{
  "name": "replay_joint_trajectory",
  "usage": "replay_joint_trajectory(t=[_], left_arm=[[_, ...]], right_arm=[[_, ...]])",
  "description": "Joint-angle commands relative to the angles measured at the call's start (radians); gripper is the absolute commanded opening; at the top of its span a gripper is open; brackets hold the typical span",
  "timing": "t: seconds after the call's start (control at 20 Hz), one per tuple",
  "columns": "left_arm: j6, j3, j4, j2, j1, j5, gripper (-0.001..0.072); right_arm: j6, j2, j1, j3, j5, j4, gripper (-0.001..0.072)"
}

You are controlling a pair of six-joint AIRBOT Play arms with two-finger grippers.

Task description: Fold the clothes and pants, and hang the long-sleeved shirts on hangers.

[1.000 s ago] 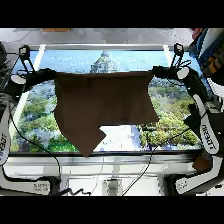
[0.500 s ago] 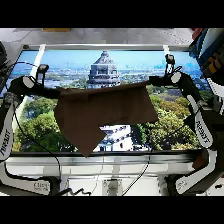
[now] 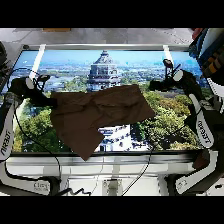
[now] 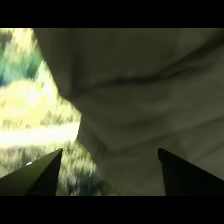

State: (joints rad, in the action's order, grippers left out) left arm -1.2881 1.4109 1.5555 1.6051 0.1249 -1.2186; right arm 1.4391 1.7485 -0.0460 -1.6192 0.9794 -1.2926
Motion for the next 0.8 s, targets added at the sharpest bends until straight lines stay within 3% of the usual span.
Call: replay_joint_trajectory(t=[0.0,0.25,0.35,0.4,0.45,0.5,0.75], left_arm=[[-0.074,0.001,0.004,-0.032,-0.001,-0.11,0.0548],[-0.055,-0.02,-0.082,-0.285,0.057,-0.077,0.0547],[-0.037,-0.114,-0.12,-0.401,0.118,-0.076,0.0547],[-0.026,-0.193,-0.152,-0.459,0.154,-0.075,0.0547],[-0.01,-0.278,-0.185,-0.509,0.187,-0.069,0.0548],[-0.005,-0.38,-0.222,-0.561,0.217,-0.052,0.0548],[-0.003,-0.785,-0.457,-0.676,0.262,0.062,0.0549]], right_arm=[[0.006,-0.037,-0.052,-0.045,0.172,-0.004,0.0317],[-0.123,-0.082,-0.239,-0.037,0.452,0.015,0.0317],[-0.182,-0.082,-0.327,0.027,0.535,0.111,0.0322],[-0.197,-0.082,-0.359,0.076,0.546,0.182,0.0389],[-0.208,-0.082,-0.386,0.136,0.535,0.267,0.0503],[-0.226,-0.082,-0.401,0.195,0.503,0.332,0.0572],[-0.278,-0.081,-0.351,0.413,0.242,0.47,0.0571]])
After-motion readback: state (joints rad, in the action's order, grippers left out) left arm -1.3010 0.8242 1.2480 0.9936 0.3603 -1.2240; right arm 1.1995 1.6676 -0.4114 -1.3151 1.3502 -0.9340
